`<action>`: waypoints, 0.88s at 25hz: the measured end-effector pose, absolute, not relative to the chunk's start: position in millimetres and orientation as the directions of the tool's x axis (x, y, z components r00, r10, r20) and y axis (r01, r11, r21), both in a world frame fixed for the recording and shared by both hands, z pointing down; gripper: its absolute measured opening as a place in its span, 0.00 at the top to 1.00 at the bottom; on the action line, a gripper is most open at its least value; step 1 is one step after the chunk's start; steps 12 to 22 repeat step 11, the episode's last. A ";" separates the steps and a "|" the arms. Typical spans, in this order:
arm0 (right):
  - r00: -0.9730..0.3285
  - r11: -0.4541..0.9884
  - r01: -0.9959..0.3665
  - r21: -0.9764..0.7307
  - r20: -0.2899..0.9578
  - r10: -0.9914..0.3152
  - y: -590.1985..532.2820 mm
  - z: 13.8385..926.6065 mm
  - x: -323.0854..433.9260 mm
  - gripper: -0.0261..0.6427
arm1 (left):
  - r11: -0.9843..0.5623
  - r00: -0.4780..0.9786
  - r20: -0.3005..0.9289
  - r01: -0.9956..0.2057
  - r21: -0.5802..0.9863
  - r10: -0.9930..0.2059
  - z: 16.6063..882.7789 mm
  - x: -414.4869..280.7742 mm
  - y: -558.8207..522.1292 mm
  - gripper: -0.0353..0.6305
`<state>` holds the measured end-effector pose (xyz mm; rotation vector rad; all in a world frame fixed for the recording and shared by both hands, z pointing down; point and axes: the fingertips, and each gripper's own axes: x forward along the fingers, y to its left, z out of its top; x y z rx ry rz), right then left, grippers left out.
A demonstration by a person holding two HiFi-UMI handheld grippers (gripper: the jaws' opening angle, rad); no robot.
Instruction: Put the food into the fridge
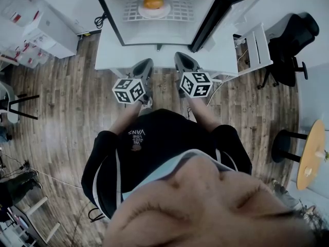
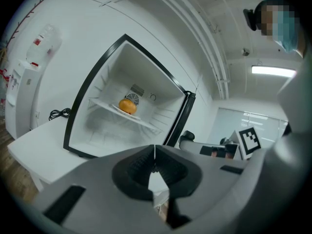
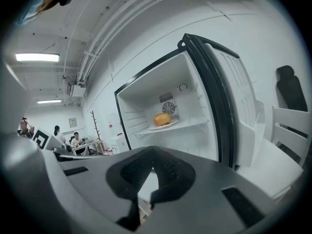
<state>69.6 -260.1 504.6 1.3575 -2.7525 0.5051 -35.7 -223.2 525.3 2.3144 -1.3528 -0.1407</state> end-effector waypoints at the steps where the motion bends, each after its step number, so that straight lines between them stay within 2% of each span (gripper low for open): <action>1: -0.618 0.566 -0.778 -0.273 0.170 -0.767 -260.4 504.7 69.6 0.94 | -0.415 0.512 0.136 -0.801 0.431 -0.848 524.8 -35.9 -223.8 0.91; 22: -0.616 0.564 -0.780 -0.273 0.171 -0.769 -263.8 505.4 66.7 0.94 | -0.414 0.509 0.136 -0.805 0.424 -0.850 525.0 -39.3 -226.2 0.91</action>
